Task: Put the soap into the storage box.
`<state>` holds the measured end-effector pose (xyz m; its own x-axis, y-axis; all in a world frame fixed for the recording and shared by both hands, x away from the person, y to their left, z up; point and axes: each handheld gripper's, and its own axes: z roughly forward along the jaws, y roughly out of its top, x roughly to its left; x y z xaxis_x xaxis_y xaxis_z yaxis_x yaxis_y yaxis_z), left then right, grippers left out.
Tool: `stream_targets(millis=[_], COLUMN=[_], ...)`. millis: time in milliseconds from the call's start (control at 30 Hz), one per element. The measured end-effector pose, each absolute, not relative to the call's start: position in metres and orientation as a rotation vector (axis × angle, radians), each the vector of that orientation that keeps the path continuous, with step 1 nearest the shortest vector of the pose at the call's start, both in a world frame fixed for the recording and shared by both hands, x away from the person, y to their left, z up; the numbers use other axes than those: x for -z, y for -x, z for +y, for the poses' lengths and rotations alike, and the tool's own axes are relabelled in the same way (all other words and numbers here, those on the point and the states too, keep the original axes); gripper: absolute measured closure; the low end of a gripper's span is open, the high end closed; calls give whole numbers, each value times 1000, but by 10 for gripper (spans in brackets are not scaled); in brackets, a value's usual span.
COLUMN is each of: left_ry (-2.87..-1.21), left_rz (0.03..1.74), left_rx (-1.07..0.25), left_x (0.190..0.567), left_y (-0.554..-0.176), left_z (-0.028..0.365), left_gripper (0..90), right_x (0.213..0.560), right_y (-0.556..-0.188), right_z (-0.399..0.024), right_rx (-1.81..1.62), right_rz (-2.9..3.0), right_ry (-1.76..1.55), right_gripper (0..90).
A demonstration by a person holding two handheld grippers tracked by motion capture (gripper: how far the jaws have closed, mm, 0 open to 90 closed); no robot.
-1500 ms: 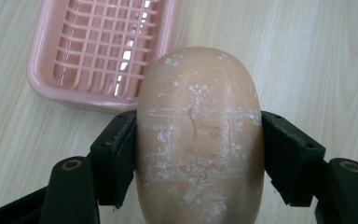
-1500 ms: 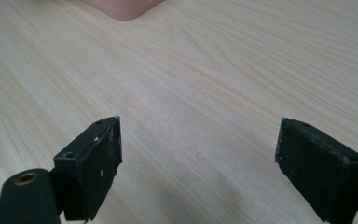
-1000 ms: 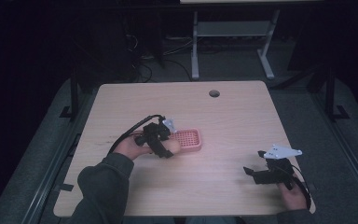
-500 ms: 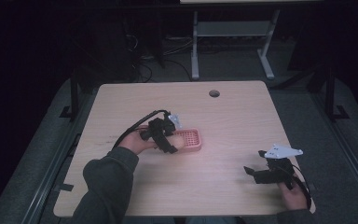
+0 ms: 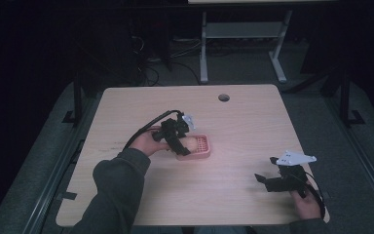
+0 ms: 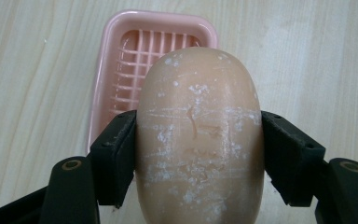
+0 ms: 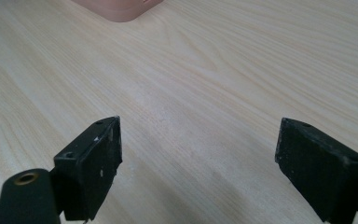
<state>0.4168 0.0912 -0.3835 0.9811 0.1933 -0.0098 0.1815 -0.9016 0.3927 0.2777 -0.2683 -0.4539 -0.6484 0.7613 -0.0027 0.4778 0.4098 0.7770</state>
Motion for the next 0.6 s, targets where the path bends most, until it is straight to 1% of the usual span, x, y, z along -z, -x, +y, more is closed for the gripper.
stream_targets(millis=[600], left_ry=[-2700], left_rz=[302], left_rx=[-23], left_x=[395], left_y=[-436], left_z=[81], left_gripper=[324], right_x=[454], right_y=[-278], right_z=[-268], right_rx=[-1102], right_rz=[2316], right_ry=[-1077], right_gripper=[141])
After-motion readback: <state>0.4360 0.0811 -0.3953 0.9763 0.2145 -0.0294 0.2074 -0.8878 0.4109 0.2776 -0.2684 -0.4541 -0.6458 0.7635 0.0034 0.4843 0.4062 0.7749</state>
